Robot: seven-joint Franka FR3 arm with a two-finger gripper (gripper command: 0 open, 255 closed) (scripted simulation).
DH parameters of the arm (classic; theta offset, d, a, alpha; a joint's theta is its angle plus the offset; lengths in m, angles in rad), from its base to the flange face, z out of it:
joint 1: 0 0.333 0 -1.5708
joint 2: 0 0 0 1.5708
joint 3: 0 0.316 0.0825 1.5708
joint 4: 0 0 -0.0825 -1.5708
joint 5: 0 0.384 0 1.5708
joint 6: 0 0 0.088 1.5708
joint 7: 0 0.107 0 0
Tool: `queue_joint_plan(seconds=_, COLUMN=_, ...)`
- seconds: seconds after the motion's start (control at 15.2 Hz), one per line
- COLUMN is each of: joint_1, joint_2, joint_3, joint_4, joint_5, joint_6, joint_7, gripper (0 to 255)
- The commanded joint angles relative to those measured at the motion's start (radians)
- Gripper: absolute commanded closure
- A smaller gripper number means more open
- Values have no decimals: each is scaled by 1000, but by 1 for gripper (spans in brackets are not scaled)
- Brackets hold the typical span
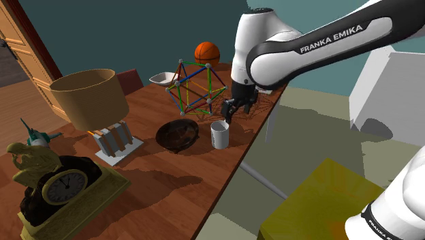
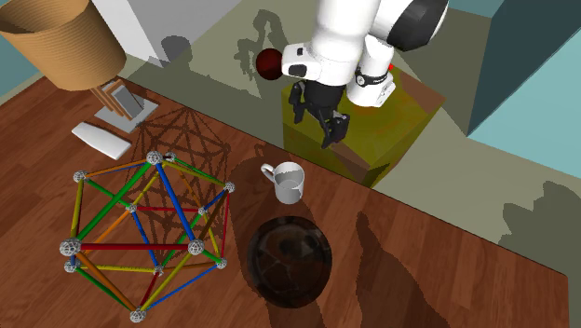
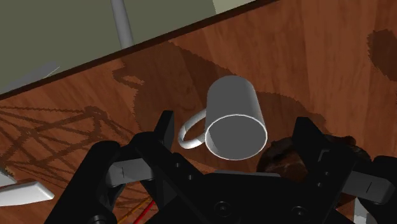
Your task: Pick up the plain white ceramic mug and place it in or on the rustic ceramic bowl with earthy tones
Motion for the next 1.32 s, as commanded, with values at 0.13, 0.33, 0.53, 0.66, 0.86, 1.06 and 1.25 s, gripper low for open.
queue_joint_plan(seconds=0.13, joint_1=-12, joint_2=164, joint_3=48, joint_4=89, joint_5=-92, joint_6=73, joint_7=109, gripper=0)
queue_joint_plan(seconds=0.33, joint_1=-7, joint_2=289, joint_3=70, joint_4=172, joint_5=-182, joint_6=105, joint_7=202, gripper=0)
queue_joint_plan(seconds=0.53, joint_1=7, joint_2=372, joint_3=70, joint_4=225, joint_5=-243, joint_6=126, joint_7=259, gripper=0)
queue_joint_plan(seconds=0.66, joint_1=9, joint_2=391, joint_3=66, joint_4=220, joint_5=-257, joint_6=148, joint_7=268, gripper=0)
queue_joint_plan(seconds=0.86, joint_1=11, joint_2=421, joint_3=60, joint_4=214, joint_5=-278, joint_6=179, joint_7=283, gripper=0)
queue_joint_plan(seconds=1.06, joint_1=13, joint_2=437, joint_3=57, joint_4=212, joint_5=-290, joint_6=196, joint_7=291, gripper=0)
queue_joint_plan(seconds=1.25, joint_1=13, joint_2=437, joint_3=57, joint_4=212, joint_5=-290, joint_6=196, joint_7=291, gripper=0)
